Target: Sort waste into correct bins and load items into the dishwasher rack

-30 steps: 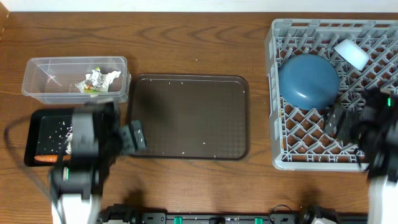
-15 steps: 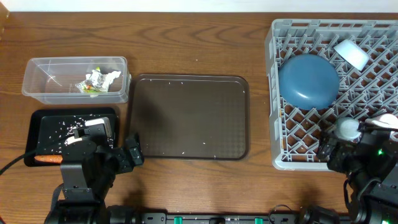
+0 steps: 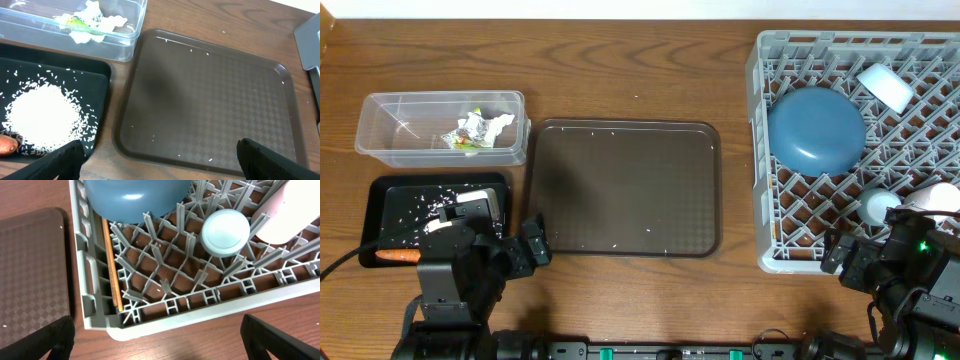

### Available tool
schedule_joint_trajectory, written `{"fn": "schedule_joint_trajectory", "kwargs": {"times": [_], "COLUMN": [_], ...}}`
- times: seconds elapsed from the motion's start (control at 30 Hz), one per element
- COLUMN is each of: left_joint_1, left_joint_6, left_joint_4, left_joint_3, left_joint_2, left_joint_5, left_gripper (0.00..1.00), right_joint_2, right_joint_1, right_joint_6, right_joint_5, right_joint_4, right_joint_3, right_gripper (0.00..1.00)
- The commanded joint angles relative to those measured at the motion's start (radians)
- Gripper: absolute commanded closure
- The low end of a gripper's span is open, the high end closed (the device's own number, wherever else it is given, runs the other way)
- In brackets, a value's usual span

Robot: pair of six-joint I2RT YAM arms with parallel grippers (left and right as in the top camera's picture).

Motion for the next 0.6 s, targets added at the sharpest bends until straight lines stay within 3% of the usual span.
{"fn": "schedule_joint_trajectory", "kwargs": {"times": [0.0,0.13,0.27,0.57], "left_joint_1": [0.002,0.002,0.003,0.003], "left_joint_6": [-0.001,-0.001,-0.001,-0.001], "left_joint_4": [0.002,0.002,0.002,0.002], "left_joint_3": [-0.008,-0.008,-0.008,-0.008], "left_joint_2": [0.0,0.0,0.0,0.0], "left_joint_5": [-0.008,-0.008,-0.008,-0.008], "left_gripper": [0.02,0.02,0.02,0.02], "right_joint_2": [-0.015,-0.063,-0.165,-0.527], "right_joint_1": [0.017,0.036,0.088,0.184], "right_joint_6": [0.014,0.013,-0.014,-0.05], "right_joint_5": [-0.001,0.006,0.003,0.003], "right_joint_4": [-0.016,0.04,0.2,0.582], "right_joint_3": [-0.008,-0.019,-0.087,-0.436], "right_gripper": [0.01,0.01,0.01,0.01]}}
